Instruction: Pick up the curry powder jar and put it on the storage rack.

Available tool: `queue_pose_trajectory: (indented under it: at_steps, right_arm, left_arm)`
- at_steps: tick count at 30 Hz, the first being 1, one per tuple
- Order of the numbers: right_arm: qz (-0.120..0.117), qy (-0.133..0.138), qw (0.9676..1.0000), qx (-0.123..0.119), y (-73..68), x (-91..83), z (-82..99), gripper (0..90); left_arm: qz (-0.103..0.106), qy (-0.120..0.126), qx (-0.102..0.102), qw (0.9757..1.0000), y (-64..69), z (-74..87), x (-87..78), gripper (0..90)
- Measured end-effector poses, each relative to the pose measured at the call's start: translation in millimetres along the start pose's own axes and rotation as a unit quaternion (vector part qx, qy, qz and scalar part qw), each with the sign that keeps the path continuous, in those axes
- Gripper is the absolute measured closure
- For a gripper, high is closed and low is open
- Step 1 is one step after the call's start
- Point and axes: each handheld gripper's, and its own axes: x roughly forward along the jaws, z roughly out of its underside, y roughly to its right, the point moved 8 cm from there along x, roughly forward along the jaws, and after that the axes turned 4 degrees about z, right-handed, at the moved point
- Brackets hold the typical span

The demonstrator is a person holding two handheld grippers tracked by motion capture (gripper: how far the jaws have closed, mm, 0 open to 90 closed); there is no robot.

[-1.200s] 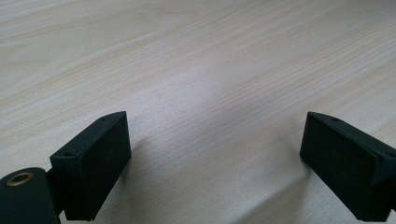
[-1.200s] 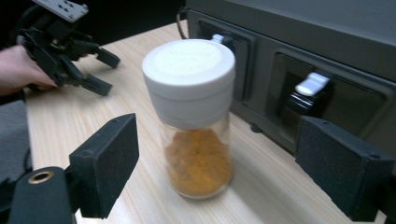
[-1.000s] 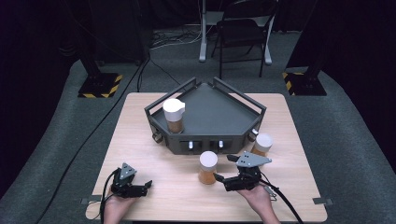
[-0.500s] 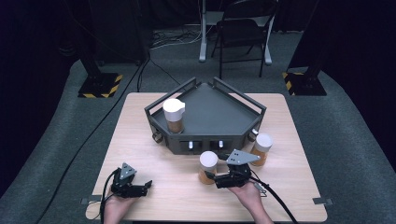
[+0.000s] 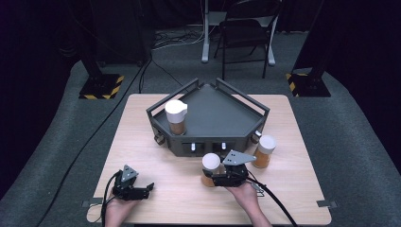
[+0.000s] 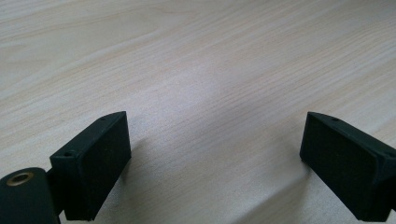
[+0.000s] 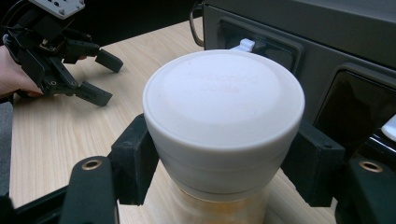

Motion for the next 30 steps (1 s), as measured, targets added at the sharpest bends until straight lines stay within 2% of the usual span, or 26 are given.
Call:
queue_pose_trajectory:
  at_steps: [14,19,30]
  right_arm:
    - [0.015,-0.013,0.9997,-0.01,-5.0,-1.4,-5.7,33.1]
    - [0.02,-0.011,0.9997,-0.002,-3.4,-5.1,-9.0,33.2]
    - [0.022,-0.011,0.9995,-0.017,-2.8,-19.5,-33.7,33.2]
  left_arm:
    - [0.001,-0.001,0.002,1.0,-0.6,-0.3,0.1,8.2]
    - [0.001,-0.001,0.002,1.0,-0.5,-0.3,0.1,8.2]
    - [0.001,-0.001,0.002,1.0,-0.5,-0.3,0.1,8.2]
